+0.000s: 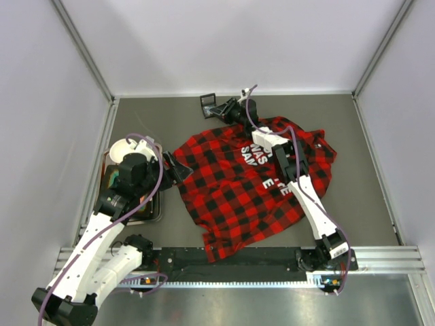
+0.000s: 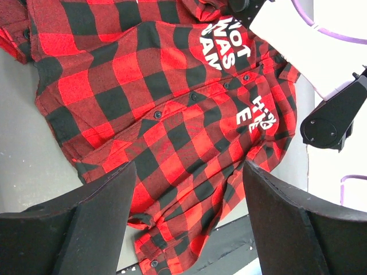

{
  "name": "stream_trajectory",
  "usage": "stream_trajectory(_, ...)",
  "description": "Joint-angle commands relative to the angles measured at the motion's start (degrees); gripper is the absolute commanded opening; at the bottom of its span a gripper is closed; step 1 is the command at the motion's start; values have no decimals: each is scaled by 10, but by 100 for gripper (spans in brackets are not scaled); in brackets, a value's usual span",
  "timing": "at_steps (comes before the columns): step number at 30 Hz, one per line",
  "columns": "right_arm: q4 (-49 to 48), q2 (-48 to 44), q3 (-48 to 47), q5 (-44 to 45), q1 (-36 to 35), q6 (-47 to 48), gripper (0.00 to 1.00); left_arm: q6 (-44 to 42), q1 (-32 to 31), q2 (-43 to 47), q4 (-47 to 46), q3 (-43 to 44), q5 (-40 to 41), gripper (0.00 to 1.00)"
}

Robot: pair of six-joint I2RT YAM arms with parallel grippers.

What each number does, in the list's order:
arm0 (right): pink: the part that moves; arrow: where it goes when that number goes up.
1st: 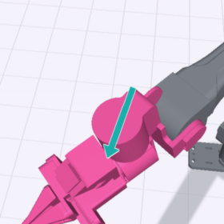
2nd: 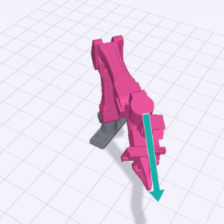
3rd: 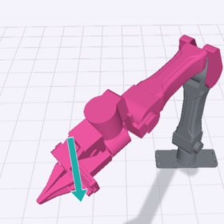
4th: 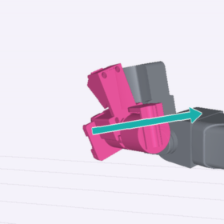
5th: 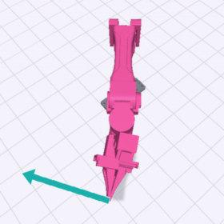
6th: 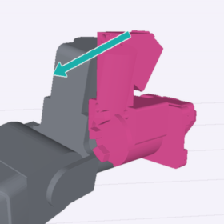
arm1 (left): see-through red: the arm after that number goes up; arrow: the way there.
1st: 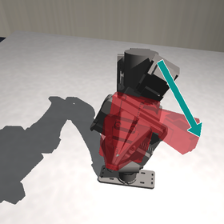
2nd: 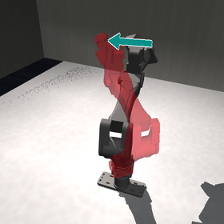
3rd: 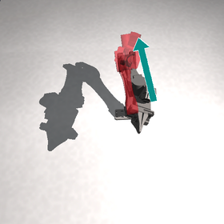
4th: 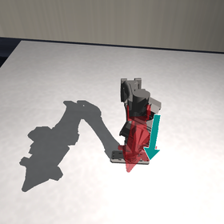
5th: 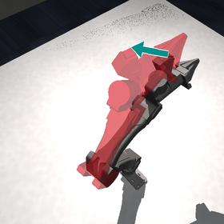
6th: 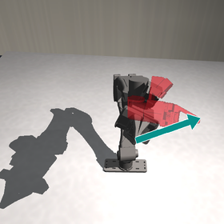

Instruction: Remove the brooch from the garment

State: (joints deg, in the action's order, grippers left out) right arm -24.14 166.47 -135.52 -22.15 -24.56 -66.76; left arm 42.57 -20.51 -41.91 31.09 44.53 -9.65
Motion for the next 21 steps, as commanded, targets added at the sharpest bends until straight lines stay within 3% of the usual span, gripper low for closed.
stream_trajectory(1, 36, -25, -9, -3, 3, 42, 33, 5, 2, 1, -30, 9, -10, 80)
stream_trajectory(21, 138, -58, -68, 23, 3, 172, 44, 9, 3, -12, -19, 24, -21, 79)
